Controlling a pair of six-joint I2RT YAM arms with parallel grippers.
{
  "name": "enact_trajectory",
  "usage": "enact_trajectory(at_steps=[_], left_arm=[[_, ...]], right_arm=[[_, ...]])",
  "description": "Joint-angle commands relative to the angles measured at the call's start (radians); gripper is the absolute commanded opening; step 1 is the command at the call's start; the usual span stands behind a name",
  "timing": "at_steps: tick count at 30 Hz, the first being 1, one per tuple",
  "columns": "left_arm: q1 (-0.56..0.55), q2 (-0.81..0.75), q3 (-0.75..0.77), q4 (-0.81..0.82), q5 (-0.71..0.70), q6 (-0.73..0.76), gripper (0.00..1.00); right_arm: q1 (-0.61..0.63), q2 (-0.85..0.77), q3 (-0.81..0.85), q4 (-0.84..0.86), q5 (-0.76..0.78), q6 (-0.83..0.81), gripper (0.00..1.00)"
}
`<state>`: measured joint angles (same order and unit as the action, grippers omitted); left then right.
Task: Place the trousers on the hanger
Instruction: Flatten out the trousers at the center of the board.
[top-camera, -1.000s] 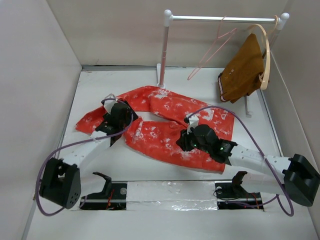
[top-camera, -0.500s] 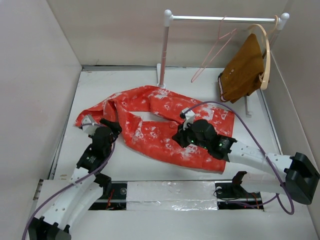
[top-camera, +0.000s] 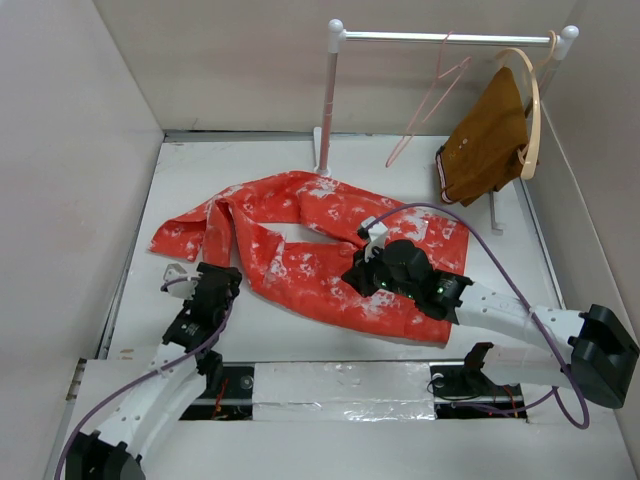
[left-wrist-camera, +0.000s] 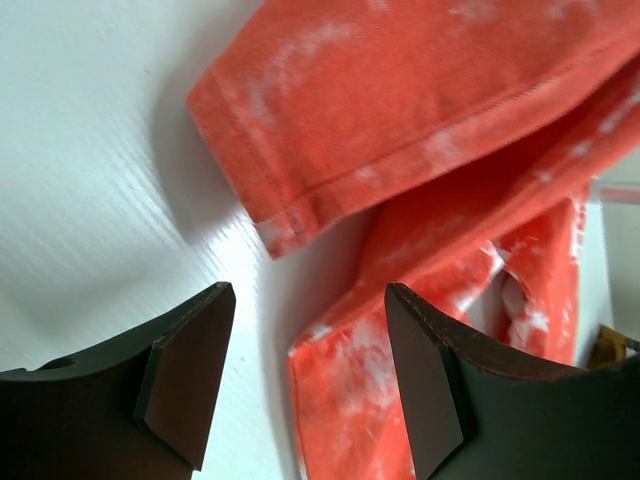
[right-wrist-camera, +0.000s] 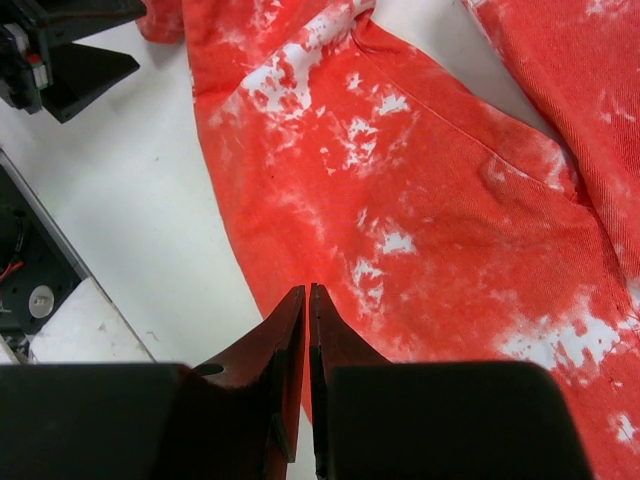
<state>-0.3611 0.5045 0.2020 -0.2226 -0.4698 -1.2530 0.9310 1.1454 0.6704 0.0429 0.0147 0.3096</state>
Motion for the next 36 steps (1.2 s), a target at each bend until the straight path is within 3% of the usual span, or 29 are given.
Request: enact_trajectory(at_steps=[1,5,10,11,12,14,15,24,30,35,36], left_arm=[[0.016,0.072,-0.019,0.067,-0.069,-0.051,0.59],[0.083,0.231,-0.019,0.180,-0.044,-0.005,0.58],[0.123,0.282,0.016,0.218,-0.076,0.030,0.51],[0.134,0.285,0.017,0.248,-0.075,0.044,0.44],[0.148,0.285,0.020,0.258,-0.073,0.064,0.27],[0.197,0.287,0.033,0.258,-0.069,0.087,0.13],[0.215,0.287,0.055,0.247,-0.073,0.099,0.00],[0.350,0.190,0.389,-0.004,-0.190,0.263,0.00],[0.363,0.170,0.669,-0.210,-0.414,0.377,0.00],[0.363,0.094,0.726,-0.287,-0.582,0.480,0.00],[0.363,0.074,0.706,-0.296,-0.592,0.483,0.11]], right_arm=[[0.009,-0.018,0.000,0.055,-0.007,-0.015,0.12],[0.009,-0.027,0.001,0.037,0.001,-0.018,0.12],[0.009,-0.049,-0.011,0.029,0.028,-0.027,0.12],[0.009,-0.050,-0.017,0.031,0.030,-0.027,0.12],[0.009,-0.050,-0.018,0.032,0.033,-0.027,0.12],[0.009,-0.047,-0.022,0.031,0.033,-0.027,0.12],[0.009,-0.047,-0.025,0.031,0.030,-0.027,0.12],[0.009,-0.061,-0.064,0.055,-0.007,-0.018,0.12],[0.009,-0.131,-0.120,0.023,-0.062,0.000,0.12],[0.019,-0.199,-0.150,-0.020,-0.064,0.005,0.13],[0.019,-0.205,-0.156,-0.020,-0.062,0.006,0.13]])
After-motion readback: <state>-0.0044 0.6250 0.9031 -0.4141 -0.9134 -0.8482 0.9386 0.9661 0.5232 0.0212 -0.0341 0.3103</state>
